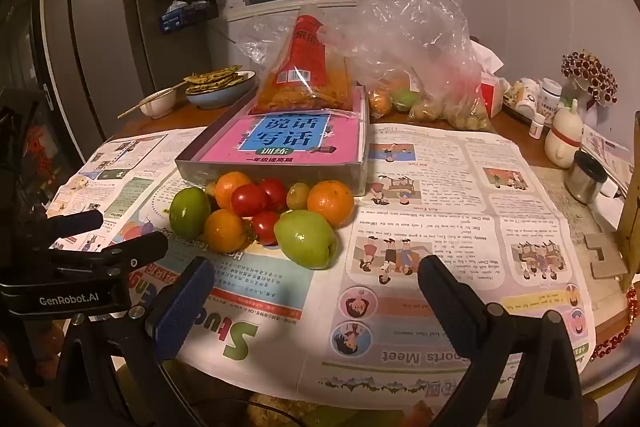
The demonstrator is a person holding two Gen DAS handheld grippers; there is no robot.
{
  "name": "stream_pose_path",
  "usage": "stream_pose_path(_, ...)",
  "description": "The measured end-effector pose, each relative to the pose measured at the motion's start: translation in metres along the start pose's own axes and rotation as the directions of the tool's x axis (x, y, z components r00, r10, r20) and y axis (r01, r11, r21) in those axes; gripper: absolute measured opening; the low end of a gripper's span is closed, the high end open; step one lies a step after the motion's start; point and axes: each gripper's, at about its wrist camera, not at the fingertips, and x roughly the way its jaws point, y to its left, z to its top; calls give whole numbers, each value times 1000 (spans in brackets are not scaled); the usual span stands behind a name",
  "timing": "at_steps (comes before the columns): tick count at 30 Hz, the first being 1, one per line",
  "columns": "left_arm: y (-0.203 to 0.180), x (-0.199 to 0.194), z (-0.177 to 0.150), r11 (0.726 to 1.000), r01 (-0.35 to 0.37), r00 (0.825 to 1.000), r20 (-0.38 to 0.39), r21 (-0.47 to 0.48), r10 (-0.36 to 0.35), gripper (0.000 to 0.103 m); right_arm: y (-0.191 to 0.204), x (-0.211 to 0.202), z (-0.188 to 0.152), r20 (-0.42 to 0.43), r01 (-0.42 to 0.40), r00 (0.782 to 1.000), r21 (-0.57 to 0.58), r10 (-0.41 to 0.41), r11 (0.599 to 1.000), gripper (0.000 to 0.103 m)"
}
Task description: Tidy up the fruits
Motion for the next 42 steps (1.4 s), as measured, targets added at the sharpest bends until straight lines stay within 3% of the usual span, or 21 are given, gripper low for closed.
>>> stream_pose_path(4, -9, -11, -3, 1000, -1, 999, 48, 14, 0, 102, 0, 2, 1, -1, 1, 1000, -7, -1, 1000, 103)
stream_pose_path(17, -5, -7, -3, 999, 39, 999, 22, 3, -39, 102, 2, -5, -1, 2, 6, 1000, -14, -6, 1000, 103)
stream_pose_path(42, -12, -6, -6, 999, 28, 999, 27, 25, -29, 102, 2, -1, -3, -24, 4, 1000, -14, -5, 1000, 103)
